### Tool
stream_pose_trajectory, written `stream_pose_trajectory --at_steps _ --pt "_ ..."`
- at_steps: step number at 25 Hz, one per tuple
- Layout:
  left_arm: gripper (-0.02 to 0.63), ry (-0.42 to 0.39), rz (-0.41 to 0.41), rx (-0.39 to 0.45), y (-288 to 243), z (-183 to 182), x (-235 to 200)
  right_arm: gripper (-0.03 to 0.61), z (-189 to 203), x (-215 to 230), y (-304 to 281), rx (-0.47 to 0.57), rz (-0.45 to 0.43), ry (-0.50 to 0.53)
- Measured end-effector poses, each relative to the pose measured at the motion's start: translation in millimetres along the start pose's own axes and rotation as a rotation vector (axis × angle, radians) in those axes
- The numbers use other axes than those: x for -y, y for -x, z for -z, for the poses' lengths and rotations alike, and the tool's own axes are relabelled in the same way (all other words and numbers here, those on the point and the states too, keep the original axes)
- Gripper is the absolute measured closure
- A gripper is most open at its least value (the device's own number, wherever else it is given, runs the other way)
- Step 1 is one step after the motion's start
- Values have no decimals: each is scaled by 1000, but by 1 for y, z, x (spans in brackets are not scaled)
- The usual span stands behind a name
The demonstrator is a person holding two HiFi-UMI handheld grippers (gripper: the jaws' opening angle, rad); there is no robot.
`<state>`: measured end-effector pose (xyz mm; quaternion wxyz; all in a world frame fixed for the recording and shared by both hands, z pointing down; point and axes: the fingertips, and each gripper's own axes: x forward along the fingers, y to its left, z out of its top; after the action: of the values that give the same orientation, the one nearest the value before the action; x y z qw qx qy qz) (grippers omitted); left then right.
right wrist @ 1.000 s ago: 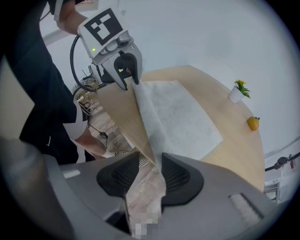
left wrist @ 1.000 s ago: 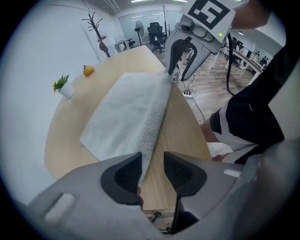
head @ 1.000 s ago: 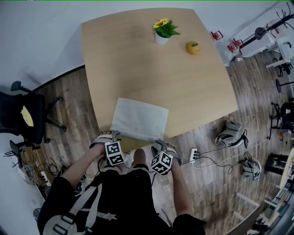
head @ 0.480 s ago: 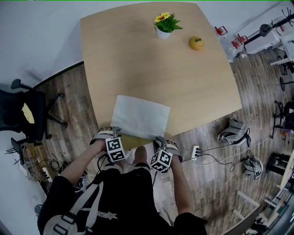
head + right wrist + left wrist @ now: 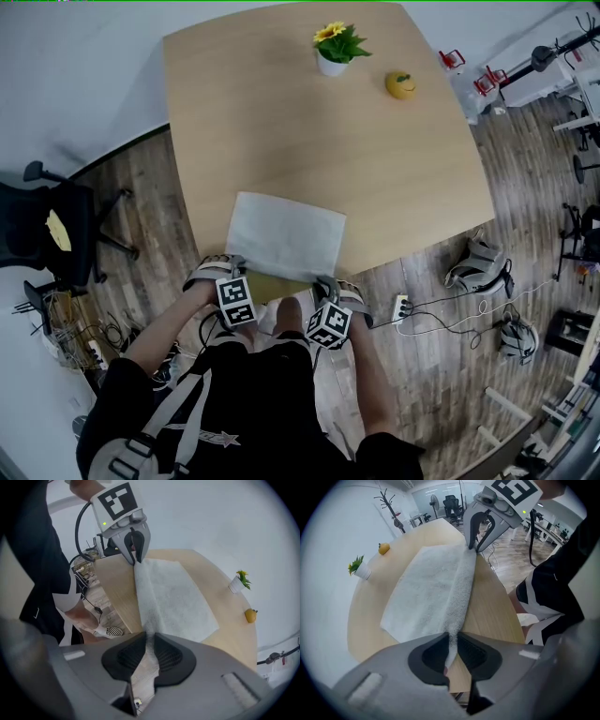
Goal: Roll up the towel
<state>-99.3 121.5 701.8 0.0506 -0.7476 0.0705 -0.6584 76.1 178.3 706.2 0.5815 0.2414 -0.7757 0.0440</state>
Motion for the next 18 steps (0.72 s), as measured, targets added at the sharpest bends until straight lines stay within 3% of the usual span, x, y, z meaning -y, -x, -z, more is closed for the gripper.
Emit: stream_pose_trajectory --at_steps 4,7,13,18 --pt "555 -39 -28 -11 0 1 1 525 1 1 1 6 15 11" --pt "569 -33 -4 -13 4 6 9 538 1 -4 4 -4 -11 13" --pt "572 -94 145 -51 9 21 43 541 0 -43 14 -17 -248 -57" --pt "572 -45 251 -57 9 21 43 541 -1 -47 15 -42 -330 -103"
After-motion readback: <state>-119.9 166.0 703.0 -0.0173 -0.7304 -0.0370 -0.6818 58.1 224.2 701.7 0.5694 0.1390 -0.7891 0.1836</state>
